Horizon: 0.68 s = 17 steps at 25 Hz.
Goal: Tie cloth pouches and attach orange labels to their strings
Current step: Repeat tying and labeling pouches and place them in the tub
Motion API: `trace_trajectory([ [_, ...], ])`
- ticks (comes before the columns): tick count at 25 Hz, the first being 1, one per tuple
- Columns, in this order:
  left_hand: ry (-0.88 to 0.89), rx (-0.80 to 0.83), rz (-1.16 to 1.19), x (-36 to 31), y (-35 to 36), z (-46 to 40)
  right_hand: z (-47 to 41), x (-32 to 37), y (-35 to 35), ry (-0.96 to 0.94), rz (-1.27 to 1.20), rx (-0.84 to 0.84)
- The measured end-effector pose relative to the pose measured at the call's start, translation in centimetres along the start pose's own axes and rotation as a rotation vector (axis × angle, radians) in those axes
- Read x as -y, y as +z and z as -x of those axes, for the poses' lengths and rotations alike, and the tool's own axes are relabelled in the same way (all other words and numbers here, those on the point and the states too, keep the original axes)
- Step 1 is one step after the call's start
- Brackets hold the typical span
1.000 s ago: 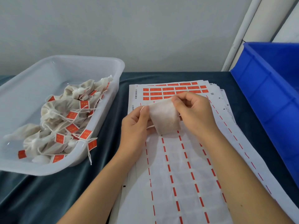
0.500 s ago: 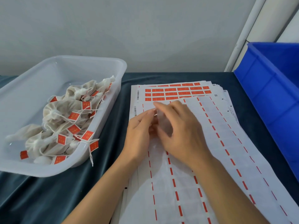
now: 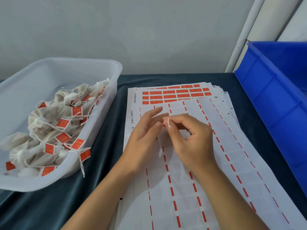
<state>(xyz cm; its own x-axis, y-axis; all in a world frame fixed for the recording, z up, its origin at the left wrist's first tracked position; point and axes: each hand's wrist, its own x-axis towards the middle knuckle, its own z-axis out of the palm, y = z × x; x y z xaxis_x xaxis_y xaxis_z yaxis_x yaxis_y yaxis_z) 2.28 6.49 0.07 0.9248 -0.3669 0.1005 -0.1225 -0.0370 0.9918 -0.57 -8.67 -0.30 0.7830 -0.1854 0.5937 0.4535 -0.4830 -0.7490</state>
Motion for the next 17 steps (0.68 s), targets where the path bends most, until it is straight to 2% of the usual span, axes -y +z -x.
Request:
trace_trajectory([
  [3, 0.003, 0.122, -0.062, 0.3, 0.3, 0.1, -0.2, 0.4, -0.4, 0.184, -0.175, 0.025],
  [9, 0.076, 0.013, -0.188, -0.5, 0.8, 0.2, -0.7, 1.2, -0.7, 0.272, -0.325, 0.048],
  [17, -0.012, 0.114, -0.376, -0.9, 0.4, 0.5, -1.1, 0.9, -1.2, 0.513, -0.422, -0.1],
])
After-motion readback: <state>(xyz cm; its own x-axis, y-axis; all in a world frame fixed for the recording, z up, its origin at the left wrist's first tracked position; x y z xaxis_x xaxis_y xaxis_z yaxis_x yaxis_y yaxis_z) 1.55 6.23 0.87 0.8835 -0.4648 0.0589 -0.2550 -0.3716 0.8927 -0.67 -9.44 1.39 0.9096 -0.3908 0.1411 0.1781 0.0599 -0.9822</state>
